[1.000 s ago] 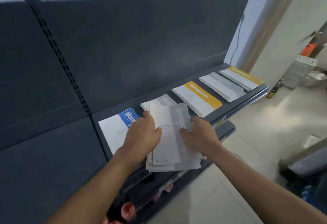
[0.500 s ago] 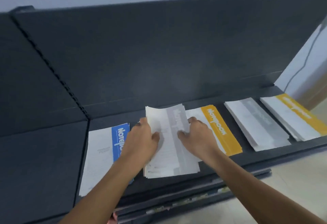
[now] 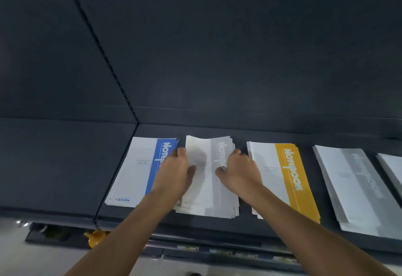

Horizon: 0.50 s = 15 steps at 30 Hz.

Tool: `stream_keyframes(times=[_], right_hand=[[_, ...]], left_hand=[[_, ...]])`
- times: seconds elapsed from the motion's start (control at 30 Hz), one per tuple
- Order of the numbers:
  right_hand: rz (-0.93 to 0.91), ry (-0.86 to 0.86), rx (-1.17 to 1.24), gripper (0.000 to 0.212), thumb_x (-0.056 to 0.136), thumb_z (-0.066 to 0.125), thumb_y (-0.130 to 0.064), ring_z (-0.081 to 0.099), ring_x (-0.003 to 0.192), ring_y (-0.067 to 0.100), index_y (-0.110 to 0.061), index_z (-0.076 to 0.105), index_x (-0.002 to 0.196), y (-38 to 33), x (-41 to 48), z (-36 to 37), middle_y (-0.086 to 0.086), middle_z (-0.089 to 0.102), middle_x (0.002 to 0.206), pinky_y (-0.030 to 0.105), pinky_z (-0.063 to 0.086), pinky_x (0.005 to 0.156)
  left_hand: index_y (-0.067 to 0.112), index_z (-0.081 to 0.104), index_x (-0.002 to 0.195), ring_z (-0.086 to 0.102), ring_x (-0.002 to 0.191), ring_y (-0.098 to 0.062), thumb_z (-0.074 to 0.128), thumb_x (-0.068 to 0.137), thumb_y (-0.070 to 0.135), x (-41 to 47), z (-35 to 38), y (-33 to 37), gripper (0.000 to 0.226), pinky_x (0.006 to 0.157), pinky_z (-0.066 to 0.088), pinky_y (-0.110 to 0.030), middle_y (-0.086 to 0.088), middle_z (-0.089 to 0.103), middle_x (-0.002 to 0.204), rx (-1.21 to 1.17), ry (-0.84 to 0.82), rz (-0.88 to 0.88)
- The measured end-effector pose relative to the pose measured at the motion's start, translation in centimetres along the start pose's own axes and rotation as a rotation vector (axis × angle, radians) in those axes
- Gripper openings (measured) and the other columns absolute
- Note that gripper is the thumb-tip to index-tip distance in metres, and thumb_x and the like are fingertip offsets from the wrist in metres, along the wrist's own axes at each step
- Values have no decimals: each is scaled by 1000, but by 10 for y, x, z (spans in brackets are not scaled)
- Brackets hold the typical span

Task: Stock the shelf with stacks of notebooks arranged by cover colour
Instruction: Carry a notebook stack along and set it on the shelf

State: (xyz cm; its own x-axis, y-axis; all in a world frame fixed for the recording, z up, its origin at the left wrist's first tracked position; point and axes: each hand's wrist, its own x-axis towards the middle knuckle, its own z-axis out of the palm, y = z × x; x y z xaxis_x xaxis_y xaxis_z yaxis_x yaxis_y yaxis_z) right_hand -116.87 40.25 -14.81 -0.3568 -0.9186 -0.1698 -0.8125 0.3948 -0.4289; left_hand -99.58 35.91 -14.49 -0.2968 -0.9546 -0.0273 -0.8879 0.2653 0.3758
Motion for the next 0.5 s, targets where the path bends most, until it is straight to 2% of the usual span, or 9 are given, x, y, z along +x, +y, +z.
stream_keyframes(times=[0.1,0.2,0.3,0.4,0.5], right_hand=[[-3,20,-42,35,89,64,-37,40,57,9,-11,42,97,0,3,-2,-4,46,73,25,28,43],[-18,17,-112,35,91,64,-38,43,59,11,-11,44,102,0,4,-4,-3,49,76,25,31,45],[-71,3,-171,41,92,63,-36,57,82,22,-8,48,117,-5,0,-4,5,55,99,27,41,57],[-126,70,-269,46,92,63,-35,52,111,27,-7,49,126,-13,-2,-5,11,49,122,29,46,72],[-196,136,-456,47,94,59,-37,48,111,29,-5,50,127,-27,-1,-8,13,46,124,33,48,84]], left_hand=[[9,48,123,64,104,-31,65,97,34,0,4,0,40,82,55,-40,-12,62,119,-11,21,5],[9,46,126,64,105,-30,63,98,37,2,5,1,43,83,55,-38,-12,63,120,9,18,20],[11,46,126,64,102,-27,59,99,39,3,3,0,41,76,50,-32,-9,63,118,34,21,26],[12,47,127,62,93,-24,55,101,35,3,-6,-8,36,70,40,-28,-7,65,111,38,50,36],[12,51,129,58,85,-23,53,101,31,2,-22,-20,33,71,42,-31,-7,64,112,7,47,39]])
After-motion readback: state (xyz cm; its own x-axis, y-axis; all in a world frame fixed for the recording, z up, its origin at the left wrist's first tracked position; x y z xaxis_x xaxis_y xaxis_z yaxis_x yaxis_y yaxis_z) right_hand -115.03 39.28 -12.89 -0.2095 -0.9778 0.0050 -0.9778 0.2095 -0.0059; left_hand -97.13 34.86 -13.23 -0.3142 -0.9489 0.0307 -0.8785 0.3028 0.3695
